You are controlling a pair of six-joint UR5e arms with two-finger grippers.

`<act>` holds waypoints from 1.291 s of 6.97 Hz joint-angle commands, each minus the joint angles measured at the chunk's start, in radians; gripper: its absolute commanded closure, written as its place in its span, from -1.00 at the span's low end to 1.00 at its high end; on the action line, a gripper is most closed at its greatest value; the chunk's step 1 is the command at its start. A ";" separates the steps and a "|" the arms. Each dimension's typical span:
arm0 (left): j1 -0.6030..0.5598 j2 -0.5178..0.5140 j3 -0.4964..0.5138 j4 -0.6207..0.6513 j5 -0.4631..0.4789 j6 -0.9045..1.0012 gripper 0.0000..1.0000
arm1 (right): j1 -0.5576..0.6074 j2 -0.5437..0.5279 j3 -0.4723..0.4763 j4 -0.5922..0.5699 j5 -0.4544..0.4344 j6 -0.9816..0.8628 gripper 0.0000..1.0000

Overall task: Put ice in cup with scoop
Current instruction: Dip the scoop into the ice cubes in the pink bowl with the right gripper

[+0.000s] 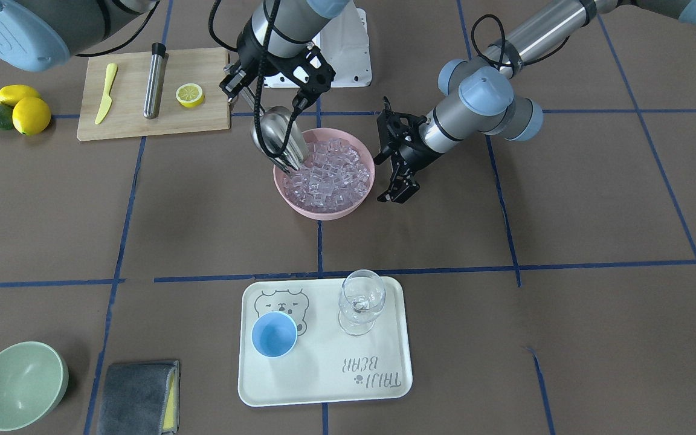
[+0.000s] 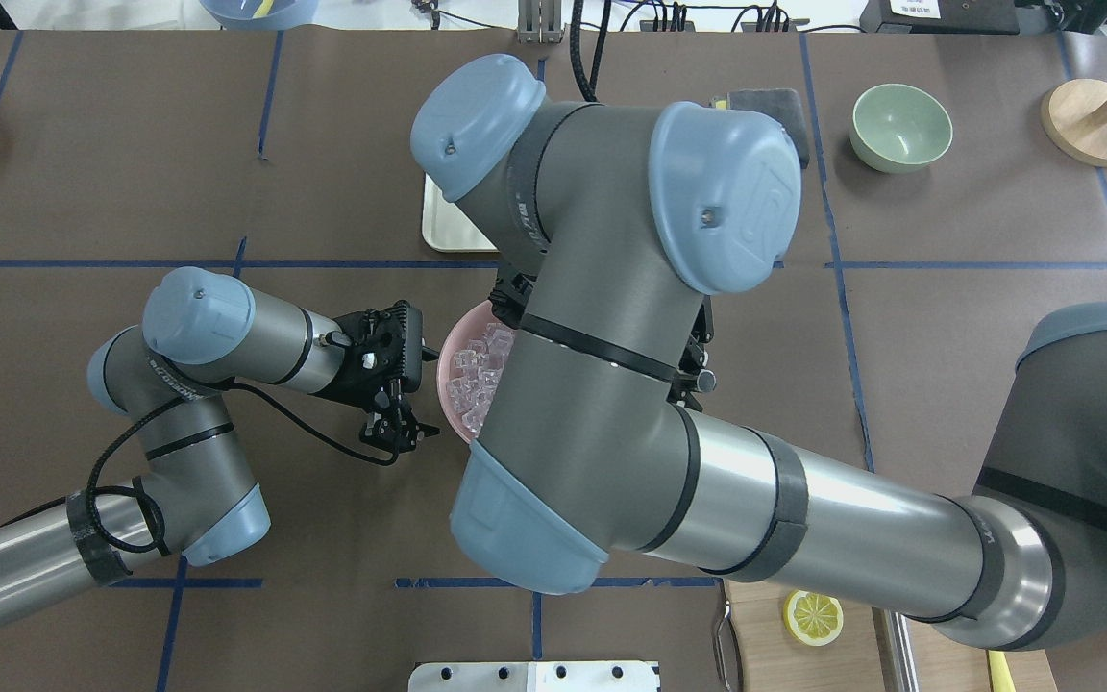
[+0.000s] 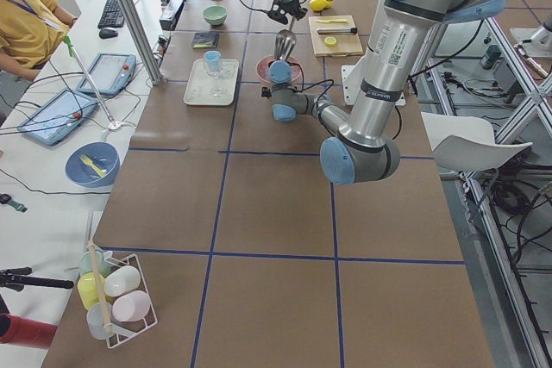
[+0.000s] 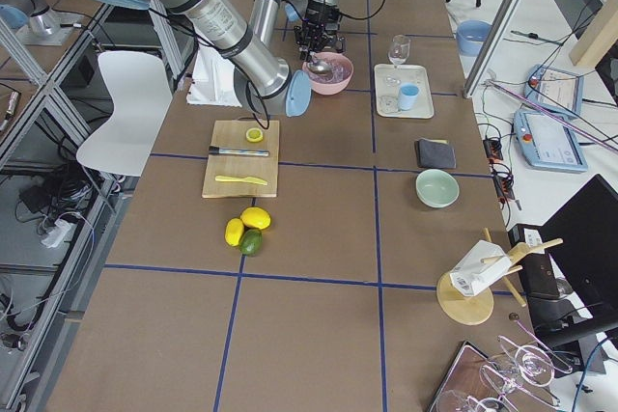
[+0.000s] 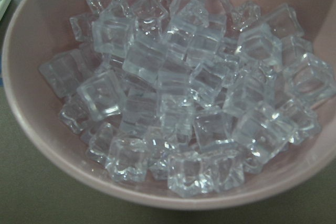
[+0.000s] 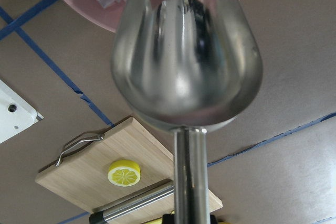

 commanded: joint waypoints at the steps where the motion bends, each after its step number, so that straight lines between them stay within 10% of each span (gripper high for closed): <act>1: -0.001 0.001 0.002 0.000 0.000 0.000 -1.00 | -0.003 0.018 -0.046 0.001 -0.036 -0.083 1.00; 9: -0.001 0.000 0.002 -0.011 0.000 0.000 -1.00 | -0.041 0.032 -0.069 -0.067 -0.126 -0.125 1.00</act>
